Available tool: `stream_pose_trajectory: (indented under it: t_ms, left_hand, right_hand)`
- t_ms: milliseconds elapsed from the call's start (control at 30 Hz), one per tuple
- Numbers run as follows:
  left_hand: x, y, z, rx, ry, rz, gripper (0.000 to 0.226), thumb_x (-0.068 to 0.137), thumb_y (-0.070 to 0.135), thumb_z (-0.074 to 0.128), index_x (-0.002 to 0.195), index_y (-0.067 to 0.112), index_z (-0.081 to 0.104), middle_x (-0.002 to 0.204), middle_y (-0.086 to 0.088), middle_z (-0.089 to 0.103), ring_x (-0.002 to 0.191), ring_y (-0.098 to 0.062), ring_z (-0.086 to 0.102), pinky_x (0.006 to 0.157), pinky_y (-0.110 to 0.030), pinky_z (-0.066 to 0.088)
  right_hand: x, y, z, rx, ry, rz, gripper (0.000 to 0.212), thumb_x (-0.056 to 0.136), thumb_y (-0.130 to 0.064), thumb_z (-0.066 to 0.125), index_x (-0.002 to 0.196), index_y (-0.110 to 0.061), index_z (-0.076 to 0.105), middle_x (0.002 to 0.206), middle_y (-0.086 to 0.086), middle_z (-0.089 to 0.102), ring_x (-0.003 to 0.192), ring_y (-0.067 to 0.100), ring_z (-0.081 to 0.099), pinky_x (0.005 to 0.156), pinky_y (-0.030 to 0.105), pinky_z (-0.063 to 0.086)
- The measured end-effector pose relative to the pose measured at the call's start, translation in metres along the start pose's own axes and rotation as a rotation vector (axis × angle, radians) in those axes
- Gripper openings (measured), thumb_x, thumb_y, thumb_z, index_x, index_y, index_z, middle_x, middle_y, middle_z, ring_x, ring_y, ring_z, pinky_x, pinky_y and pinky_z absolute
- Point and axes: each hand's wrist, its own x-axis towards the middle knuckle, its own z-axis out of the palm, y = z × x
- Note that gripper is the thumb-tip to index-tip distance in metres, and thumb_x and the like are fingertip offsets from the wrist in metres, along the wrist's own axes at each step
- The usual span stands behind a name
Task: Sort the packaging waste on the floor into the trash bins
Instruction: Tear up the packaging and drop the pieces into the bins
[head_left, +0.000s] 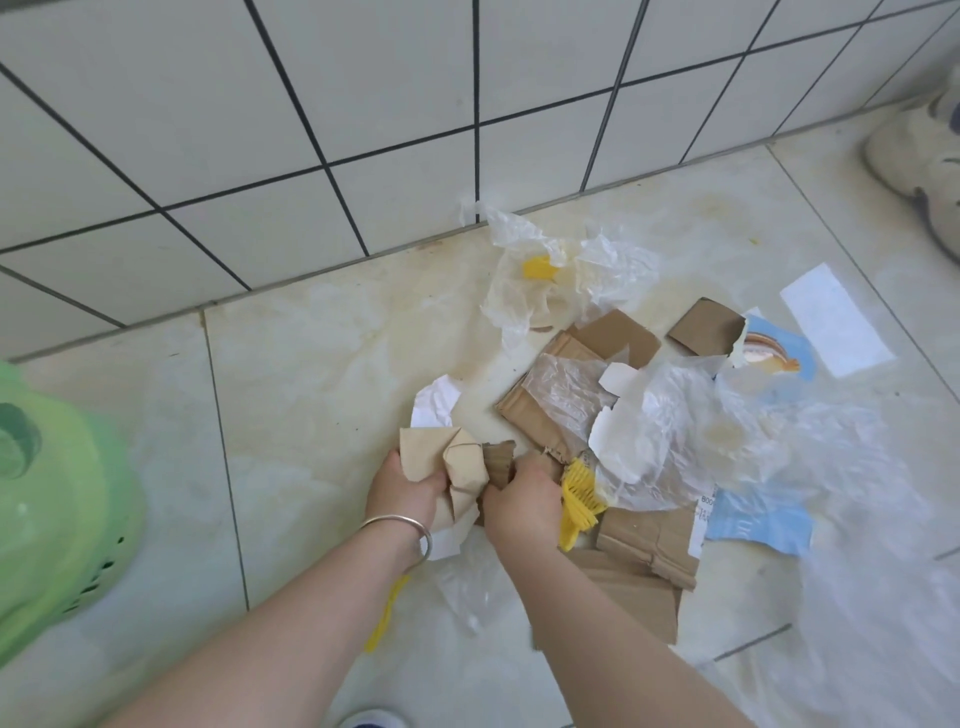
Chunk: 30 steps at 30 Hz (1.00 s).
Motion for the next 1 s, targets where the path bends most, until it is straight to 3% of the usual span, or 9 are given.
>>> stream_pose_trajectory:
  t_ms: [100,200,267,333,433,567,833,900,1000]
  left_hand:
    - [-0.006,0.004,-0.003,-0.193,-0.072,-0.066,0.021,0.084,0.003,0.064,0.100,0.016,0.062,0.097,-0.009,0.069,0.084,-0.024,0.064,0.077,-0.037,0.053]
    - [-0.014,0.009,-0.005,-0.256,-0.150,-0.075,0.020,0.087,-0.002,0.057,0.092,0.017,0.062,0.080,-0.002,0.065,0.069,-0.019,0.061,0.054,-0.024,0.049]
    - [-0.020,0.006,-0.002,-0.235,-0.188,-0.071,0.021,0.087,-0.004,0.055,0.096,0.014,0.061,0.080,-0.003,0.064,0.070,-0.019,0.060,0.058,-0.025,0.047]
    - [-0.029,0.003,0.004,-0.214,-0.235,-0.075,0.019,0.087,-0.004,0.055,0.094,0.013,0.062,0.080,-0.003,0.065,0.071,-0.019,0.061,0.062,-0.027,0.048]
    - [-0.042,-0.005,0.014,-0.189,-0.285,-0.083,0.018,0.089,-0.004,0.054,0.095,0.012,0.061,0.080,-0.002,0.064,0.072,-0.017,0.060,0.062,-0.027,0.047]
    - [-0.055,-0.017,0.022,-0.138,-0.319,-0.073,0.023,0.090,-0.003,0.053,0.108,0.011,0.059,0.088,-0.006,0.064,0.073,-0.015,0.059,0.063,-0.025,0.046]
    - [-0.067,-0.029,0.018,-0.024,-0.297,-0.026,0.022,0.090,0.000,0.055,0.109,0.010,0.061,0.098,-0.011,0.063,0.081,-0.023,0.060,0.061,-0.026,0.044]
    - [-0.067,-0.032,0.015,-0.019,-0.280,-0.019,0.021,0.090,0.001,0.055,0.108,0.011,0.061,0.098,-0.010,0.064,0.081,-0.022,0.060,0.060,-0.025,0.043]
    - [-0.069,-0.038,0.012,-0.004,-0.268,-0.022,0.022,0.089,0.002,0.056,0.109,0.011,0.061,0.098,-0.011,0.064,0.085,-0.024,0.059,0.060,-0.026,0.043]
  right_hand:
    - [-0.010,0.004,-0.015,0.064,-0.009,-0.072,0.020,0.091,-0.020,0.051,0.072,-0.018,0.046,0.107,0.012,0.062,0.102,0.032,0.056,0.072,0.031,0.039]
    - [-0.017,0.021,-0.039,0.096,-0.042,-0.181,0.017,0.095,-0.023,0.047,0.081,-0.015,0.053,0.087,0.001,0.059,0.085,0.021,0.055,0.067,0.031,0.039]
    - [-0.022,0.039,-0.055,-0.053,-0.093,-0.262,0.033,0.096,-0.025,0.045,0.066,-0.022,0.034,0.072,-0.009,0.041,0.073,0.016,0.042,0.060,0.029,0.025]
    - [-0.029,0.062,-0.065,-0.210,-0.088,-0.355,0.034,0.096,-0.027,0.046,0.066,-0.022,0.033,0.072,-0.010,0.035,0.077,0.016,0.039,0.061,0.027,0.023]
    - [-0.032,0.100,-0.074,-0.326,-0.091,-0.457,0.017,0.092,-0.026,0.052,0.093,-0.010,0.057,0.095,-0.001,0.051,0.094,0.021,0.049,0.076,0.032,0.040]
    - [-0.034,0.133,-0.077,-0.527,-0.161,-0.548,0.027,0.087,-0.030,0.056,0.103,-0.012,0.066,0.136,-0.002,0.047,0.129,0.023,0.037,0.101,0.033,0.038]
    - [-0.041,0.139,-0.065,-0.732,-0.060,-0.592,0.029,0.083,-0.020,0.062,0.111,-0.021,0.067,0.154,0.007,0.028,0.139,0.031,0.028,0.103,0.042,0.036]
    - [-0.039,0.134,-0.062,-0.801,-0.023,-0.595,0.029,0.078,-0.021,0.067,0.107,-0.022,0.067,0.143,0.010,0.040,0.131,0.032,0.037,0.101,0.040,0.036]
    - [-0.042,0.121,-0.062,-0.810,0.110,-0.557,0.036,0.060,-0.014,0.077,0.093,-0.020,0.063,0.100,0.007,0.060,0.094,0.029,0.056,0.081,0.034,0.047]
